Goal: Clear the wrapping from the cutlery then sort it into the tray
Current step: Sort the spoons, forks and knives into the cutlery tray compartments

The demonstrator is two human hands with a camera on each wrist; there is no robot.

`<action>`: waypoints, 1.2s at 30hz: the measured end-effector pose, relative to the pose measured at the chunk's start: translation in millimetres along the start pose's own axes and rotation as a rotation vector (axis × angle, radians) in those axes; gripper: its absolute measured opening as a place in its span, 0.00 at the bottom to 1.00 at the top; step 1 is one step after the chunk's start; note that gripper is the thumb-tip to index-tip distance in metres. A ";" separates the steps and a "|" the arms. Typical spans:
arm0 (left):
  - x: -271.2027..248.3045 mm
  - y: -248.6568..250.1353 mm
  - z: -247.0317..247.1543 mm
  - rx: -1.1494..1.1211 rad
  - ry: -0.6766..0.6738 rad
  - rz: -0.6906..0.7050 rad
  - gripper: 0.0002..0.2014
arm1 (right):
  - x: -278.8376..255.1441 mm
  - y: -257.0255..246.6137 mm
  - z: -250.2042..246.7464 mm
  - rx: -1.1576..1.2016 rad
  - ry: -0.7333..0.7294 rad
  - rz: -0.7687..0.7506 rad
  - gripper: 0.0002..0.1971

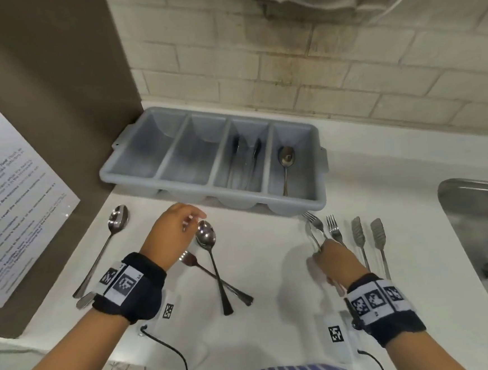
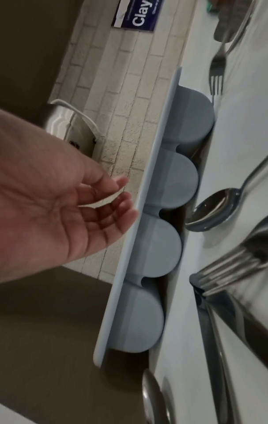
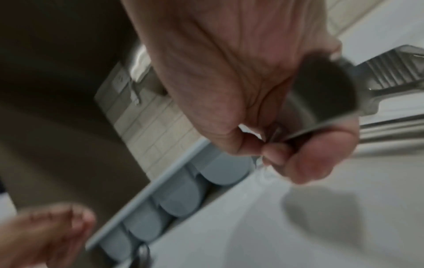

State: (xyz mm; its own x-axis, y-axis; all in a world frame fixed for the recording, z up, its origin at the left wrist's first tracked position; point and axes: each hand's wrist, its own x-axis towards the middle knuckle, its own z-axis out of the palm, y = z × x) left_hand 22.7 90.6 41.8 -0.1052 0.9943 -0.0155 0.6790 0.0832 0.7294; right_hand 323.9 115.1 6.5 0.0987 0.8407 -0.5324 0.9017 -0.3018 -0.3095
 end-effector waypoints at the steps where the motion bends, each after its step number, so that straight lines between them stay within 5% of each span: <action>1: -3.6 -1.2 1.2 0.021 -0.010 -0.034 0.09 | -3.5 -0.9 -6.4 0.055 -0.073 0.023 0.12; 4: -14.5 -2.7 12.5 0.225 -0.149 -0.116 0.08 | -21.0 -0.2 -29.0 0.418 -0.234 0.082 0.13; 6: -19.9 -3.4 26.8 0.422 -0.230 -0.132 0.17 | -30.0 2.0 -41.2 0.531 -0.326 0.018 0.14; 8: -21.2 -5.7 42.7 0.616 -0.302 -0.109 0.25 | -35.5 1.3 -50.4 0.605 -0.338 -0.093 0.14; 10: -21.9 -9.5 55.0 0.678 -0.342 -0.122 0.22 | -40.2 -4.6 -57.3 0.701 -0.272 -0.152 0.14; 17: -23.3 -5.7 53.2 0.348 -0.263 -0.346 0.15 | -28.4 -72.4 -83.9 0.841 0.000 -0.367 0.18; 20: -33.3 -4.7 35.2 0.080 -0.174 -0.369 0.12 | -5.9 -136.9 -80.0 0.859 -0.037 -0.445 0.21; 24: -52.7 -11.5 0.2 -0.360 -0.129 -0.444 0.11 | 38.1 -232.5 -53.8 0.903 -0.187 -0.438 0.12; 28: -65.3 -37.7 -30.5 -0.514 0.039 -0.514 0.07 | 73.2 -290.1 -31.0 0.580 -0.293 -0.388 0.15; 32: -69.5 -62.1 -48.7 -0.495 0.200 -0.505 0.08 | 74.8 -310.9 -15.1 -0.223 -0.072 -0.514 0.14; 36: -63.7 -60.7 -57.7 -0.514 0.286 -0.358 0.12 | 75.1 -313.3 -7.2 -0.183 -0.112 -0.485 0.16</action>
State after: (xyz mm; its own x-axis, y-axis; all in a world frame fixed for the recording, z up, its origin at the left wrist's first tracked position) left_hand -53.8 18.4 38.0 -0.4944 0.8491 -0.1861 0.1436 0.2909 0.9459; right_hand 51.8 276.0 69.1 -0.3848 0.8080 -0.4462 0.8921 0.2017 -0.4042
